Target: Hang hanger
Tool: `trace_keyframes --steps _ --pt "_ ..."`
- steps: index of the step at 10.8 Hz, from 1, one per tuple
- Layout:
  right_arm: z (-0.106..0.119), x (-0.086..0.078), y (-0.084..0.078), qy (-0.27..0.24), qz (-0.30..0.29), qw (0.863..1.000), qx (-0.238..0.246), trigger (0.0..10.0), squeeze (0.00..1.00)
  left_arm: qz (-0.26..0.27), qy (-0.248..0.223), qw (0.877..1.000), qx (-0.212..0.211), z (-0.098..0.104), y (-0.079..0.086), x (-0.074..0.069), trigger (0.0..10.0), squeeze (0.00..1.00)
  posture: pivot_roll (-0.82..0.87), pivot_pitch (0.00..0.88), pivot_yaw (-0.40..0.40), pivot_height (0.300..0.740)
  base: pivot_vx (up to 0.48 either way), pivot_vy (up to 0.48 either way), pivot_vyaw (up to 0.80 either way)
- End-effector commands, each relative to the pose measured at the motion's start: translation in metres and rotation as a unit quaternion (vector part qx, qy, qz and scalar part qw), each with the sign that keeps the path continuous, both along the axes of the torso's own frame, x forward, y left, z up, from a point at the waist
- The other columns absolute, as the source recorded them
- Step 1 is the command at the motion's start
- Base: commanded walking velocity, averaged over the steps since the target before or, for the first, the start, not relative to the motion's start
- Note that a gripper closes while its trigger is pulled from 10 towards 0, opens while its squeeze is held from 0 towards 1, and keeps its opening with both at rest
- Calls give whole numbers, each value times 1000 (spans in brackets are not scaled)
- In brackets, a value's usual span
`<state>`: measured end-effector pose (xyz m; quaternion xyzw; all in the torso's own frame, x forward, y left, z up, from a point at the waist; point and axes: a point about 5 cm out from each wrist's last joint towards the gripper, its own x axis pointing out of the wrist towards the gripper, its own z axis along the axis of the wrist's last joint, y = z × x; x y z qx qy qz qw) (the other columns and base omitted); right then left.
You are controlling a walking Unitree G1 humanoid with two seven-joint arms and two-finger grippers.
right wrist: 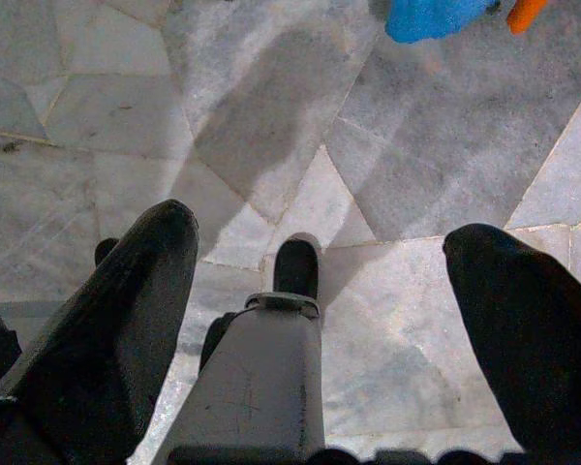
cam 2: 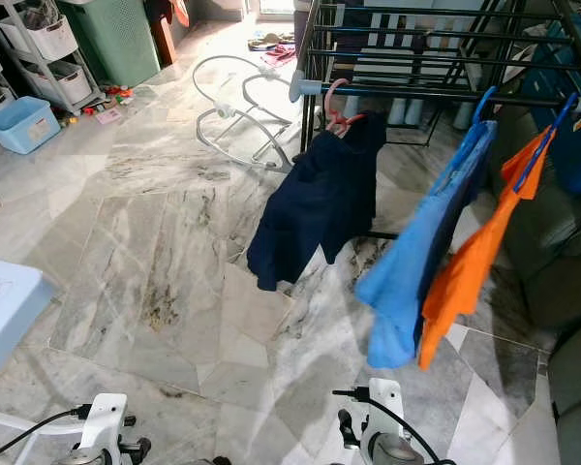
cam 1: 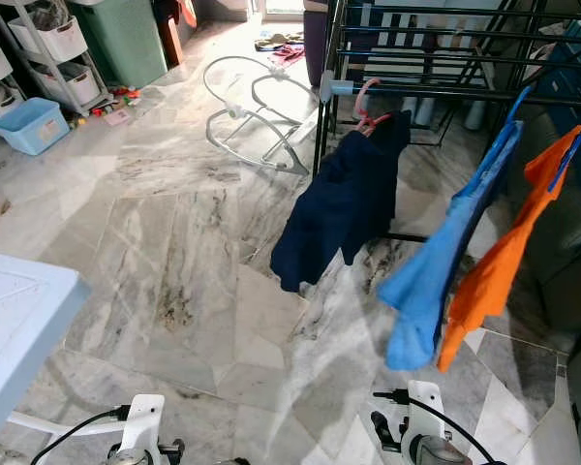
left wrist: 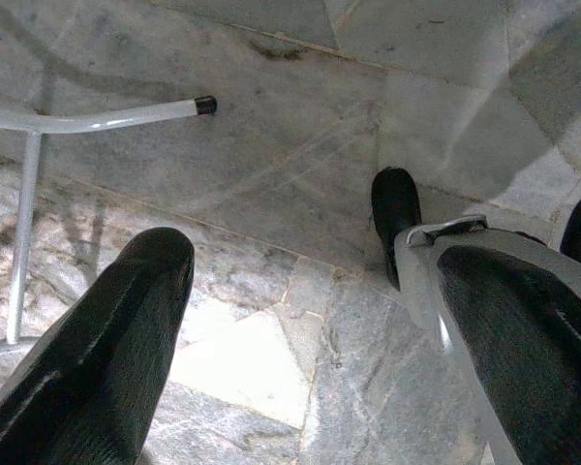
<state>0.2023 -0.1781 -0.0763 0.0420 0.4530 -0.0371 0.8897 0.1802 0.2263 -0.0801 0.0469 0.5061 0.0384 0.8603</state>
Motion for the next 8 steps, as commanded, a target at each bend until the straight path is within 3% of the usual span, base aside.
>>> trace_keyframes --steps 1,4,6,8 --pt "8 16 5 -24 -30 999 22 10000 0 -87 -84 992 -28 18 -52 46 10000 0 -147 98 53 740 0 0 0" --pt "8 16 5 -24 -30 999 22 10000 0 -87 -84 992 -28 18 -52 46 10000 0 -147 98 53 740 0 0 0" --pt "11 22 19 -31 25 998 39 10000 0 -140 -86 986 -4 17 -74 48 10000 0 -164 91 59 740 0 0 0" --pt "11 21 19 -35 21 999 33 10000 0 -130 -83 988 -2 17 -71 47 10000 0 -166 94 65 740 0 0 0"
